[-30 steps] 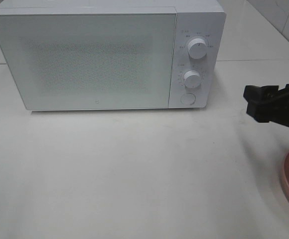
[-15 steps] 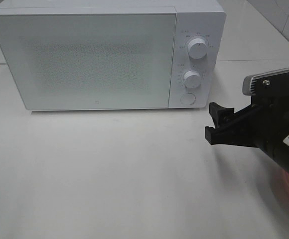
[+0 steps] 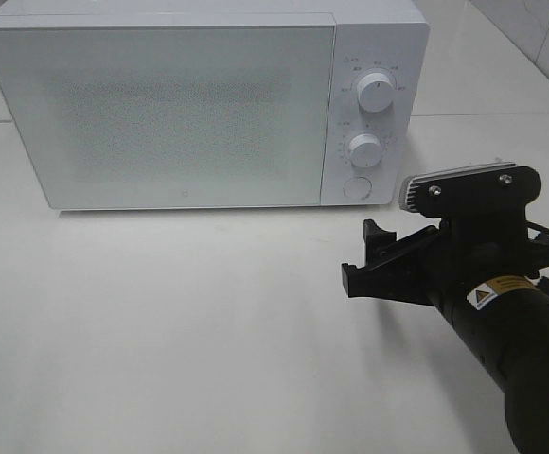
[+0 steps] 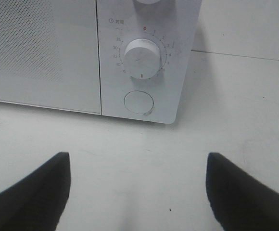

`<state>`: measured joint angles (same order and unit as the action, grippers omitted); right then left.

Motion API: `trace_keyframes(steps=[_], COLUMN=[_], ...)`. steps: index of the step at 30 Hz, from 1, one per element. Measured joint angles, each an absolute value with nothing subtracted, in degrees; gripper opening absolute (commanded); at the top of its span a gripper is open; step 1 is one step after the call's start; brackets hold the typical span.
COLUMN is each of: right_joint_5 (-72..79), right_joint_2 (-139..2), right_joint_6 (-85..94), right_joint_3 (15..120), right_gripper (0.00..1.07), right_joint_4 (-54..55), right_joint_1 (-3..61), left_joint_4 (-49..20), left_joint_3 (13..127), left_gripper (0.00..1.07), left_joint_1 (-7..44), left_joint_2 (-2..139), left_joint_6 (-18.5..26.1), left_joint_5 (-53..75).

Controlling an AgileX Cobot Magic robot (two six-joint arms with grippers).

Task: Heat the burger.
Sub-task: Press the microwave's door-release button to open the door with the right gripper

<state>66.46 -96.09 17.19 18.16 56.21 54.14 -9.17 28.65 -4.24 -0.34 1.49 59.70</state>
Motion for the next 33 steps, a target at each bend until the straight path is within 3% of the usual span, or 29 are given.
trace_keyframes(steps=[14, 21, 33], right_joint_5=[66.5, 66.5, 66.5], right_joint_2=[-97.3, -97.3, -97.3], right_joint_6=[14.0, -0.8, -37.1], right_joint_3=[19.6, 19.6, 19.6], right_gripper=[0.74, 0.59, 0.19], right_joint_4=[56.3, 56.2, 56.2], right_joint_1=[54.1, 54.1, 54.1], left_joint_4=[-9.2, -9.2, -9.2], left_joint_3=[28.6, 28.6, 28.6], left_gripper=[1.00, 1.00, 1.00], left_joint_1=[-4.2, -4.2, -4.2], left_joint_2=[-0.3, -0.3, -0.3], left_joint_6=[1.5, 1.5, 1.5], left_joint_5=[59.7, 59.7, 59.7])
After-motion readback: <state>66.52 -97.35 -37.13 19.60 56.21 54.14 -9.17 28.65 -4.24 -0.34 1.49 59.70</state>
